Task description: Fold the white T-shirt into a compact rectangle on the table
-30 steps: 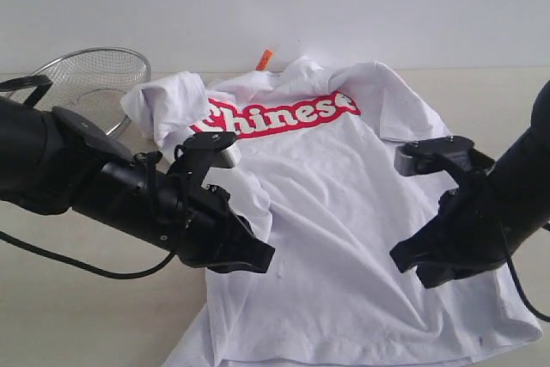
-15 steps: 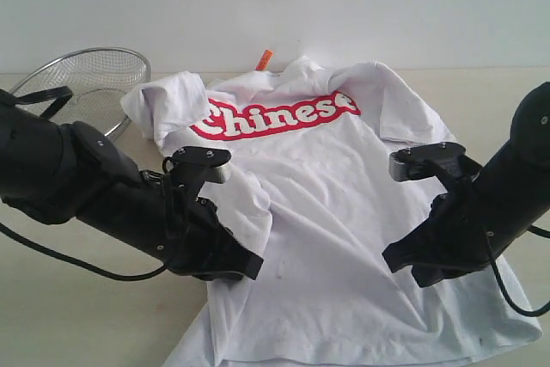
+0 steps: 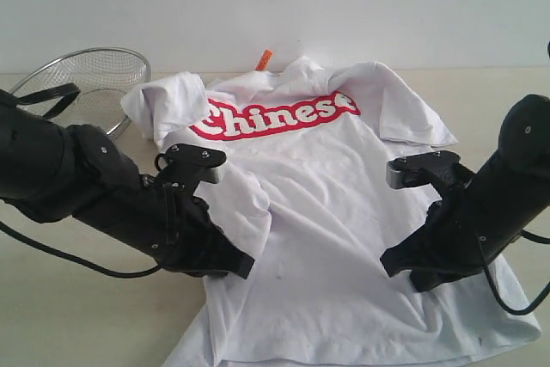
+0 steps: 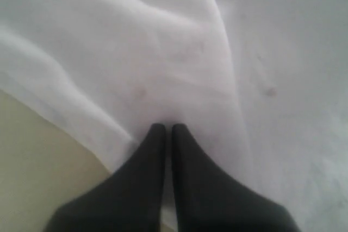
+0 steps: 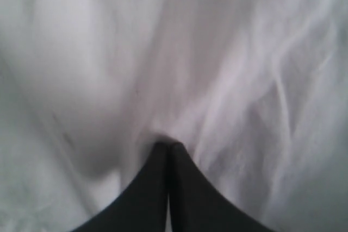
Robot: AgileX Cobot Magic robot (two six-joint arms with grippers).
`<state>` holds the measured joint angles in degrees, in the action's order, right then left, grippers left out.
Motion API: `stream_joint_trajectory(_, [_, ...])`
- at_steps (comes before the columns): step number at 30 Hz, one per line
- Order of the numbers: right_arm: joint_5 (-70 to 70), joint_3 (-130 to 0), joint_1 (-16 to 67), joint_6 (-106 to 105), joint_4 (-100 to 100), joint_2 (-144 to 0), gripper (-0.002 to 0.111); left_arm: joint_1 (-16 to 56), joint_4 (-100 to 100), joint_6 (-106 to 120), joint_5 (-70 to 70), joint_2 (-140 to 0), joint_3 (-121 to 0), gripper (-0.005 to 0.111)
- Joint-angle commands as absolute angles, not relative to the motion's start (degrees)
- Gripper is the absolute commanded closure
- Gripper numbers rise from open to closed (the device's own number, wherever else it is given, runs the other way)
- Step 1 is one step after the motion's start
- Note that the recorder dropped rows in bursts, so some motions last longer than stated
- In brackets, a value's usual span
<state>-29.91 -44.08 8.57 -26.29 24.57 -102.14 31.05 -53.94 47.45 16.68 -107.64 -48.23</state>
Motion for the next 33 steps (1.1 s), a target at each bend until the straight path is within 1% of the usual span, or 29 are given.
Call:
stream_joint_trajectory(1, [-27.73, -43.47, 8.62, -26.40, 24.25, -105.02, 0.109, 29.37, -51.52, 45.63, 15.85, -107.46, -48.07, 0.102])
stream_joint_trajectory(8, [-27.39, -43.47, 8.52, -26.40, 23.78, -105.24, 0.109, 22.30, -46.39, 41.10, 15.94, -107.46, -48.07, 0.102])
stream_joint_trajectory(12, [-27.39, -43.47, 8.52, -26.40, 23.78, -105.24, 0.109, 20.62, -44.95, 41.10, 14.85, -107.46, -48.07, 0.102])
stream_joint_trajectory(16, [-27.39, -43.47, 8.52, -26.40, 23.67, -105.24, 0.109, 20.60, -44.08, 40.54, 16.17, -106.32, -48.07, 0.102])
stream_joint_trajectory(24, [-26.86, -43.47, 8.52, -26.40, 23.67, -105.24, 0.109, 23.07, -46.85, 41.60, 19.68, -98.33, -48.07, 0.102])
stream_joint_trajectory(27, [-26.63, -43.47, 8.52, -26.40, 23.67, -105.24, 0.109, 23.16, -49.68, 43.31, 20.45, -99.56, -48.07, 0.102])
stream_joint_trajectory(31, [-26.51, -43.47, 8.52, -26.40, 23.67, -105.24, 0.109, 24.21, -58.99, 52.52, 22.92, -103.34, -49.16, 0.102])
stream_joint_trajectory(33, [-26.51, -43.47, 8.52, -26.40, 23.67, -105.24, 0.109, 24.75, -59.58, 53.17, 23.23, -105.50, -50.02, 0.102])
